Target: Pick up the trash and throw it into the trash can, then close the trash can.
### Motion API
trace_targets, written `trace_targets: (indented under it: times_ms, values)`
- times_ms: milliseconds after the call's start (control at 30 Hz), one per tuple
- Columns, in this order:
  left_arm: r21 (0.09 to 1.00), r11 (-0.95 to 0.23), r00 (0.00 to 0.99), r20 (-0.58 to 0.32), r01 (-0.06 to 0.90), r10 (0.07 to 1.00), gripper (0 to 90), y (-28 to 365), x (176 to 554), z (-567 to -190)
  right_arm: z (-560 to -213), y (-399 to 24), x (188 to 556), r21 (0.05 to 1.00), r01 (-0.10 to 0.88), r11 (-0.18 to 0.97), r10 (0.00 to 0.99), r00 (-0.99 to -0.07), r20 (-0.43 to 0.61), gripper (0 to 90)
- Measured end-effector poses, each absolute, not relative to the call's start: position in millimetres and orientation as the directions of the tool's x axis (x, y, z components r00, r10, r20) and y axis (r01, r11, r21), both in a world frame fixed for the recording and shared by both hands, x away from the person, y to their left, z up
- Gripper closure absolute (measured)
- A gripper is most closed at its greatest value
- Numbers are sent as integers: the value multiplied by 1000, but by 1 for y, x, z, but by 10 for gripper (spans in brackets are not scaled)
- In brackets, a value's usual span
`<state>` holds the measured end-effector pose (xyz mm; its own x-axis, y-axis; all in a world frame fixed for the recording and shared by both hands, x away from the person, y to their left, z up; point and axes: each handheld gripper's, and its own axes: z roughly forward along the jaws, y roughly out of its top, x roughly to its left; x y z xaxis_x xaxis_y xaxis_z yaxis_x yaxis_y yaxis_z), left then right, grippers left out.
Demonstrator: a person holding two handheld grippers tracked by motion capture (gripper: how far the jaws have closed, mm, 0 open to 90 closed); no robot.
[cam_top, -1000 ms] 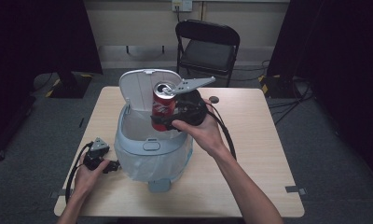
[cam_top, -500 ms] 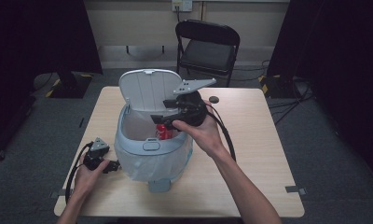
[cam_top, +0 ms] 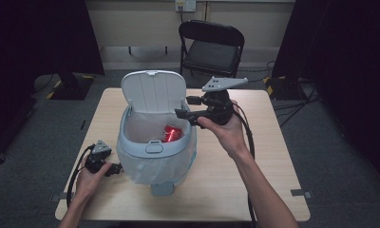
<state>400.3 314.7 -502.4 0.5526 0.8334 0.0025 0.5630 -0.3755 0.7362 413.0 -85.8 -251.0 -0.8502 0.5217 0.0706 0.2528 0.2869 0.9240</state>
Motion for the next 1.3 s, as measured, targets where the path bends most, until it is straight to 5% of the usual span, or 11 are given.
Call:
trace_targets:
  times_ms: [600, 933, 1300]
  values:
    - [736, -375, 552, 2, 563, 834, 121, 315, 400, -502, -262, -114, 461, 909, 315, 272, 693, -720, 42, 305]
    - [736, -376, 553, 2, 563, 833, 121, 315, 400, -502, -252, -96, 485, 916, 304, 262, 704, -710, 34, 298]
    - [736, -376, 553, 3, 563, 833, 120, 315, 400, -502, -248, -92, 489, 935, 300, 189, 608, -784, 129, 336]
